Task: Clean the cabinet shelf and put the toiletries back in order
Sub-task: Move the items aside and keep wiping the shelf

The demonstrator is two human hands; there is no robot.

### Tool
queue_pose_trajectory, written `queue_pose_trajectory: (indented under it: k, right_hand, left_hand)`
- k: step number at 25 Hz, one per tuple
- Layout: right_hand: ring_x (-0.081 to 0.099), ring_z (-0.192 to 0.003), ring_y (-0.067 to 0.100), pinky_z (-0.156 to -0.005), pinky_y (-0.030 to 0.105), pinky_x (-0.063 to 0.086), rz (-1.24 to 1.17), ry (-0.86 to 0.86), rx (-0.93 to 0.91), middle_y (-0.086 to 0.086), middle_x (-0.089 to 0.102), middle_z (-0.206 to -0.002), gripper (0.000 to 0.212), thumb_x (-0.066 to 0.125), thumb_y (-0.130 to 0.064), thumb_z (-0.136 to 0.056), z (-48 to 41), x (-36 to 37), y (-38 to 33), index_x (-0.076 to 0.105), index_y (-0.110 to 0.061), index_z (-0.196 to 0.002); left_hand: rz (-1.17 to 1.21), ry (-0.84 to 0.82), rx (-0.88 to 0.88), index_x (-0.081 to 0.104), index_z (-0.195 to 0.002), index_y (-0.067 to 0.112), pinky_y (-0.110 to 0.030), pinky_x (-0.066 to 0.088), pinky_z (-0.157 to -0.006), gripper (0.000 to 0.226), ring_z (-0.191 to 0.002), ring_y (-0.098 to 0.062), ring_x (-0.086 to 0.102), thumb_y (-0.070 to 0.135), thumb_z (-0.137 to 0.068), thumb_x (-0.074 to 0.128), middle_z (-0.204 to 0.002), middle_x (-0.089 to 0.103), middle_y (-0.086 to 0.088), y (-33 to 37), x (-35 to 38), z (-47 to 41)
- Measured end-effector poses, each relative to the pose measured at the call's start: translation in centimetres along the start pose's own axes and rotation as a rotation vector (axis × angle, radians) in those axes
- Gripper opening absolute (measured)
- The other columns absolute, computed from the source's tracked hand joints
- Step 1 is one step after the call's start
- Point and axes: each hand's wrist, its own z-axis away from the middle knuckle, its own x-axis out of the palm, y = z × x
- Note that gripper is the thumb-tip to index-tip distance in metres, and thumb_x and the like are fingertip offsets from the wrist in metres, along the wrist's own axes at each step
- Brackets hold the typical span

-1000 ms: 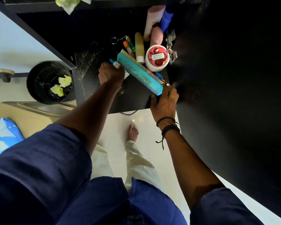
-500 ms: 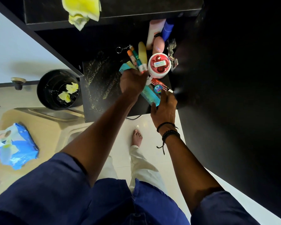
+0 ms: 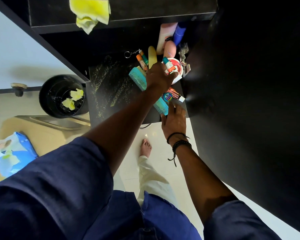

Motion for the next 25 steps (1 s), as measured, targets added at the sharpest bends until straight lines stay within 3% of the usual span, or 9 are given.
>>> queue_pose_trajectory:
  k: [4,7,11,13,16,19,22,25]
  right_hand:
    - [0.038,-0.129,0.025,-0.101,0.033,0.044,-0.035,0.036,0.018,0.012,0.042,-0.138,0.058,0.057,-0.029,-0.091,0.4,-0.2,-0.5,0.033,-0.013,-0.142]
    - [0.040,-0.129,0.027,-0.103,0.035,0.043,-0.092,0.073,0.021,0.014,0.042,-0.139,0.057,0.057,-0.029,-0.091,1.0,-0.7,-1.2,0.035,-0.012,-0.141]
    - [0.051,-0.122,0.025,-0.098,0.040,0.051,-0.354,0.224,0.022,0.011,0.050,-0.135,0.049,0.058,-0.031,-0.091,1.9,-2.9,-3.8,0.044,-0.013,-0.134]
    - [0.056,-0.114,0.021,-0.090,0.037,0.056,-0.448,0.323,-0.060,0.009,0.055,-0.127,0.044,0.055,-0.036,-0.092,2.1,-4.8,-6.1,0.050,-0.013,-0.129]
    - [0.057,-0.109,0.018,-0.090,0.028,0.053,-0.523,0.488,-0.236,0.007,0.060,-0.119,0.039,0.055,-0.039,-0.091,1.7,-8.4,-10.8,0.059,-0.012,-0.119]
    - [0.059,-0.103,0.024,-0.089,0.038,0.051,-0.579,0.596,-0.396,0.007,0.062,-0.108,0.035,0.060,-0.040,-0.088,1.0,-11.5,-16.2,0.064,-0.014,-0.110]
    - [0.057,-0.091,0.022,-0.081,0.027,0.044,-0.470,0.671,-0.476,0.008,0.063,-0.098,0.040,0.064,-0.041,-0.084,-0.4,-12.9,-20.0,0.065,-0.012,-0.112]
    - [0.054,-0.089,0.025,-0.073,0.024,0.034,-0.269,0.652,-0.490,0.011,0.060,-0.099,0.039,0.064,-0.037,-0.084,-2.2,-12.8,-21.1,0.065,-0.017,-0.118]
  left_hand:
    - [0.095,0.008,0.003,0.057,-0.116,0.011,-0.022,0.041,-0.085,0.045,-0.111,-0.019,0.057,0.041,-0.084,0.066,-0.119,0.063,-0.005,-1.9,-0.4,1.6]
    - [0.212,0.006,0.040,0.059,-0.112,0.007,-0.026,0.049,-0.087,0.041,-0.103,-0.019,0.063,0.033,-0.083,0.070,-0.112,0.066,-0.007,-3.2,-1.6,3.4]
    - [0.320,0.064,0.025,0.056,-0.118,0.010,-0.033,0.058,-0.080,0.037,-0.101,-0.015,0.064,0.029,-0.087,0.065,-0.118,0.063,-0.008,-5.2,-4.5,5.7]
    - [0.417,0.118,0.006,0.056,-0.120,0.011,-0.036,0.060,-0.075,0.036,-0.100,-0.017,0.067,0.030,-0.090,0.061,-0.118,0.064,-0.008,-6.4,-6.5,6.7]
    - [0.525,0.219,-0.040,0.061,-0.110,0.017,-0.039,0.060,-0.070,0.025,-0.083,-0.013,0.070,0.032,-0.090,0.060,-0.099,0.071,-0.001,-7.8,-9.5,7.7]
    - [0.581,0.248,-0.074,0.064,-0.099,0.022,-0.044,0.058,-0.071,0.023,-0.075,-0.019,0.069,0.038,-0.082,0.061,-0.087,0.073,-0.001,-8.9,-12.1,7.9]
    - [0.564,0.275,-0.075,0.065,-0.090,0.026,-0.048,0.058,-0.072,0.010,-0.076,-0.019,0.070,0.031,-0.081,0.063,-0.085,0.073,0.001,-9.6,-13.6,7.8]
    - [0.547,0.275,-0.098,0.065,-0.096,0.025,-0.045,0.059,-0.073,0.020,-0.074,-0.013,0.069,0.039,-0.082,0.060,-0.088,0.071,0.006,-10.4,-14.5,7.8]
